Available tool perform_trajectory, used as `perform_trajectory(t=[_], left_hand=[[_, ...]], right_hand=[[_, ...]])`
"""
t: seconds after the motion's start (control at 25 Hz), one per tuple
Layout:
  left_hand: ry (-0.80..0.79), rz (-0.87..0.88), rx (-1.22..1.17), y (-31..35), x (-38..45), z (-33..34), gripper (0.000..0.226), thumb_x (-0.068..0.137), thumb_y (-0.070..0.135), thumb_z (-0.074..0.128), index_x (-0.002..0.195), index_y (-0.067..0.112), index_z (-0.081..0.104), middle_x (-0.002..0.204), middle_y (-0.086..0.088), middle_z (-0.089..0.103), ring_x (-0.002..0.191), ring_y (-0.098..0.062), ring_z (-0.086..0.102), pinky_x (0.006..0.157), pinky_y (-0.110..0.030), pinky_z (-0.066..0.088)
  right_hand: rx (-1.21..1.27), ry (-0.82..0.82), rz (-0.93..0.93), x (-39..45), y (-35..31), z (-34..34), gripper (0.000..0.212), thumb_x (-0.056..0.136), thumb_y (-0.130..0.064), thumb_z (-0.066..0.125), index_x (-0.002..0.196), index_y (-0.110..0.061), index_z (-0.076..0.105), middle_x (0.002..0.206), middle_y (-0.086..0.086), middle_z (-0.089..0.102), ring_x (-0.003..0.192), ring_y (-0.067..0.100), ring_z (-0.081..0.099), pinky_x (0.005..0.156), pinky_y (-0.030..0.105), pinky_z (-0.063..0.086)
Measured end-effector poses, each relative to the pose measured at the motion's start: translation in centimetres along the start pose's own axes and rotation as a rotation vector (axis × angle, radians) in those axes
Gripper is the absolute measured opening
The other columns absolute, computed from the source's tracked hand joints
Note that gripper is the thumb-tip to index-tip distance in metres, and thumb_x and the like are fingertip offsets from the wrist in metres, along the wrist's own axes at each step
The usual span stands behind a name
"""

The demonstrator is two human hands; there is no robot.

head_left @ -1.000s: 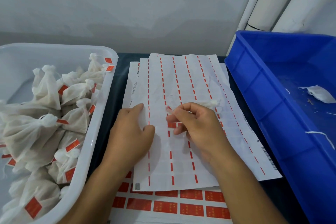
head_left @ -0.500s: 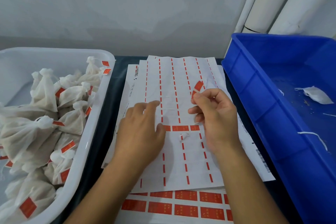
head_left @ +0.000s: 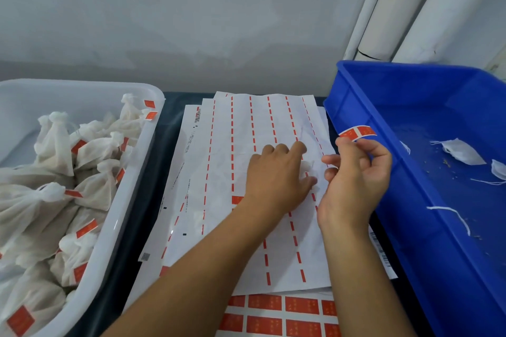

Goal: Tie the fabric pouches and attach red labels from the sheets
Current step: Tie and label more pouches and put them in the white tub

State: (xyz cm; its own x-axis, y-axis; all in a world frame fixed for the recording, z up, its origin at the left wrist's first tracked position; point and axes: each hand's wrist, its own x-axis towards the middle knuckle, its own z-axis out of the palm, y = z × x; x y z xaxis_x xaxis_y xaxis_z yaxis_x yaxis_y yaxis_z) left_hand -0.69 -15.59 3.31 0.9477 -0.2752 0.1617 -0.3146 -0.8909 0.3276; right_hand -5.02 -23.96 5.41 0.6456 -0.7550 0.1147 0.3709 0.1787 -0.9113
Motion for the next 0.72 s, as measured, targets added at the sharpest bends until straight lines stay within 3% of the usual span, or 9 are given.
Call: perform_trajectory(t=[0.16, 0.28, 0.4, 0.52, 0.72], left_hand=[[0.089, 0.001, -0.087, -0.8, 0.2, 0.4, 0.029, 0.101, 0.042, 0.055, 0.128, 0.030, 0.059, 0.121, 0.005, 0.068, 0.091, -0.012, 0.055, 0.082, -0.026, 0.048], [0.115, -0.059, -0.299, -2.6, -1.0, -0.7, 0.017, 0.101, 0.041, 0.056, 0.114, 0.032, 0.063, 0.105, 0.012, 0.071, 0.082, -0.009, 0.061, 0.075, -0.022, 0.051], [0.044, -0.032, -0.433, -5.1, -3.0, -1.8, 0.013, 0.101, 0.042, 0.058, 0.109, 0.036, 0.067, 0.092, 0.023, 0.067, 0.083, 0.001, 0.064, 0.079, -0.016, 0.052], [-0.050, -0.043, -0.529, -7.4, -4.8, -3.1, 0.014, 0.102, 0.046, 0.054, 0.105, 0.043, 0.068, 0.090, 0.035, 0.063, 0.088, 0.014, 0.061, 0.070, -0.003, 0.046], [-0.053, -0.021, -0.754, -8.8, -7.8, -4.3, 0.028, 0.100, 0.048, 0.050, 0.112, 0.040, 0.074, 0.112, 0.026, 0.069, 0.108, 0.006, 0.061, 0.089, -0.010, 0.051]], right_hand=[[-0.018, -0.005, 0.005, 0.1, 0.1, 0.0, 0.021, 0.090, -0.018, 0.074, 0.100, -0.027, 0.058, 0.084, -0.013, 0.075, 0.062, 0.008, 0.069, 0.052, 0.018, 0.051], [-0.012, -0.007, 0.027, 0.1, 0.3, 0.1, 0.023, 0.088, -0.019, 0.074, 0.101, -0.028, 0.058, 0.086, -0.009, 0.075, 0.059, 0.008, 0.066, 0.051, 0.018, 0.050], [-0.008, -0.041, 0.037, -0.2, 0.6, 0.2, 0.023, 0.087, -0.019, 0.075, 0.101, -0.027, 0.058, 0.087, -0.004, 0.073, 0.056, 0.007, 0.063, 0.050, 0.018, 0.049], [-0.046, -0.118, 0.068, -0.6, 0.9, 0.3, 0.023, 0.086, -0.023, 0.075, 0.103, -0.027, 0.060, 0.087, -0.003, 0.073, 0.058, 0.007, 0.064, 0.052, 0.018, 0.050], [-0.270, -0.381, 0.145, -1.6, 1.5, 0.6, 0.025, 0.090, -0.031, 0.074, 0.111, -0.038, 0.062, 0.089, -0.012, 0.075, 0.069, 0.008, 0.071, 0.059, 0.015, 0.053]])
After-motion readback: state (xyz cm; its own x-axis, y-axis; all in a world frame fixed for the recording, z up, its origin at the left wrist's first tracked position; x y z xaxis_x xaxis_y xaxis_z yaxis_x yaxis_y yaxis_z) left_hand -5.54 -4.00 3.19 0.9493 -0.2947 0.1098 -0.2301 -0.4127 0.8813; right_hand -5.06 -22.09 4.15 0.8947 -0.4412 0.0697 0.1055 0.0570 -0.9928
